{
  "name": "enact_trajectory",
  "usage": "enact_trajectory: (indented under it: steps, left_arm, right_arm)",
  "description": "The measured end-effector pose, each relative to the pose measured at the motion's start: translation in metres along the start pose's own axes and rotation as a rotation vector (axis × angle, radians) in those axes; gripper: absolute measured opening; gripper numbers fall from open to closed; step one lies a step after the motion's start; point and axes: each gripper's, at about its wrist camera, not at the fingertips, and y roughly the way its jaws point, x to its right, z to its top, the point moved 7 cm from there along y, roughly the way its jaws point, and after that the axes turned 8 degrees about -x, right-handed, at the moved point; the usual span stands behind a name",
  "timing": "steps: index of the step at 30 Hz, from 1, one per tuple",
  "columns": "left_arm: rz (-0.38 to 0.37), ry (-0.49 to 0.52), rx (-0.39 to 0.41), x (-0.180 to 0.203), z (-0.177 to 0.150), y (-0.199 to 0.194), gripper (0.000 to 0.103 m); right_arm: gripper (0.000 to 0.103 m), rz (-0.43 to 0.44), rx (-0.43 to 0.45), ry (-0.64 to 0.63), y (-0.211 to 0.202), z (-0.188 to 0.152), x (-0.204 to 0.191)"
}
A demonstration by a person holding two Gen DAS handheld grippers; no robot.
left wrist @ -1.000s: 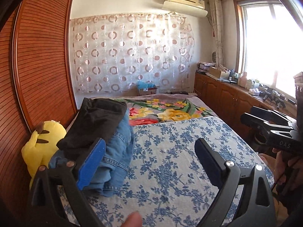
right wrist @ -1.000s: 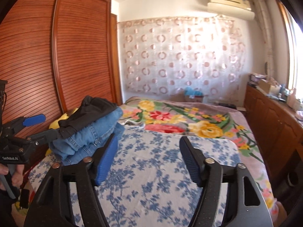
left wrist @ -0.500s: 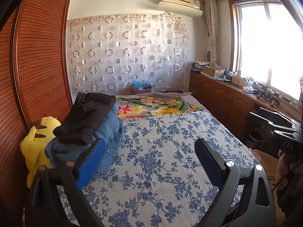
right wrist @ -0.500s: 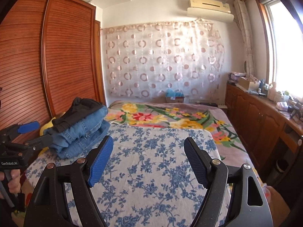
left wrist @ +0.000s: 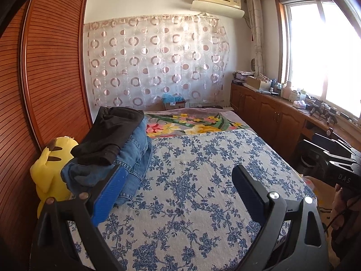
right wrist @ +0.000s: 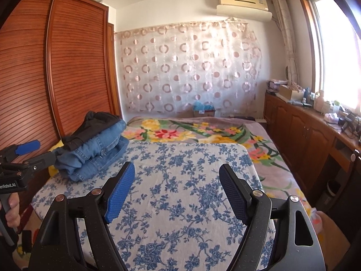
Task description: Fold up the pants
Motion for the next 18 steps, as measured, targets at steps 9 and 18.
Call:
enact_trajectory:
  steps: [9, 18]
  left_arm:
    - [0.001, -0.002, -0.005, -0.0009, -0.0019, 0.0015, 0.096]
    - [0.002, -0.004, -0.006, -0.0015, -0.0024, 0.0016, 0.096]
  right_arm:
    - [0.079, -0.002, -0.008, -0.001, 0.0014, -0.0028, 0.0005]
    - [0.079, -0.003, -0.005, -0.001, 0.0006, -0.0039, 0.0006]
